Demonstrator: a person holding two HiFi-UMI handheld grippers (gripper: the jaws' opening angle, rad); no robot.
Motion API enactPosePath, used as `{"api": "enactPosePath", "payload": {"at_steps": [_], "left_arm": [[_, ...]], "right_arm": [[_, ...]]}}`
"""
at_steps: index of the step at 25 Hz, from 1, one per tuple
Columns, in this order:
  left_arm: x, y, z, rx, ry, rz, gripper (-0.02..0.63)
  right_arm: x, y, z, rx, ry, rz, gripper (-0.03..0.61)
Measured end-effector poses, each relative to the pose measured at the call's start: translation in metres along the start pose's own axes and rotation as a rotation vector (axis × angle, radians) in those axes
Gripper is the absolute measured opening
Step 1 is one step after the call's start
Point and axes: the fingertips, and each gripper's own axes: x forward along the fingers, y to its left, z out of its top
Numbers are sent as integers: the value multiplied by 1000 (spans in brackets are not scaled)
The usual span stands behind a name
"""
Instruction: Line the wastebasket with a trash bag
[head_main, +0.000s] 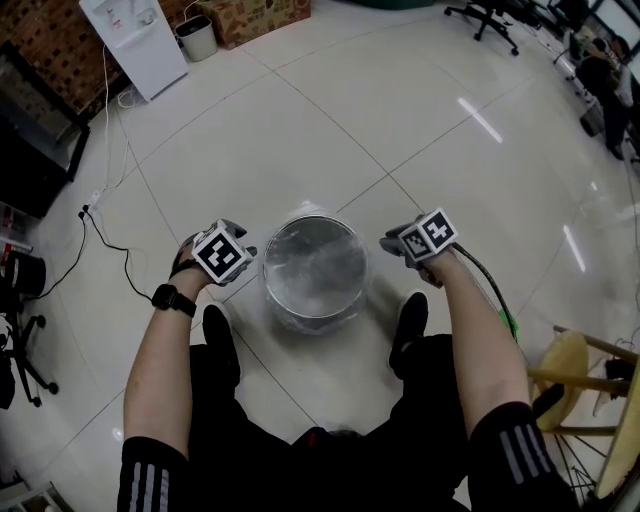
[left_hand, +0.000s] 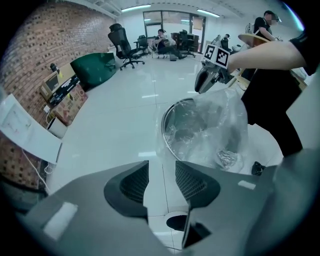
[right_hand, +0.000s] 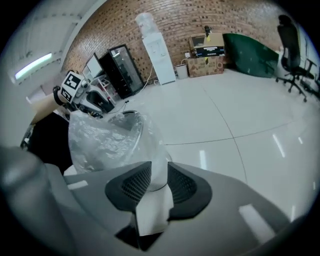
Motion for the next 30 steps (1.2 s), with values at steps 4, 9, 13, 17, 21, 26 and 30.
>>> {"api": "enactPosePath", "payload": {"at_steps": [4,9,13,17,21,26,30], "left_arm": [[-24,-30,20,104,-57,-39,161],[-56,-82,61,226,-171,-110,160],[-64,-126,81,311,-234,-201,160],[-34,-147,92,355,-205,-256,160],[0,-153,101,359,-147,-287,160],[51,-161,100,359,-54,-320,160],[87,-168,100,351,4,-337,160]], "right_arm": [[-1,45,-32,-32,84,153,130],[9,78,-75,-66,167,241,143],[21,92,-80,-55,110,265,143],[29,97,-75,-44,43,288,143],[39,109,-78,-38,42,325,121],[57,115,-88,-47,63,324,107],[64,106,-93,-46,61,289,107]]}}
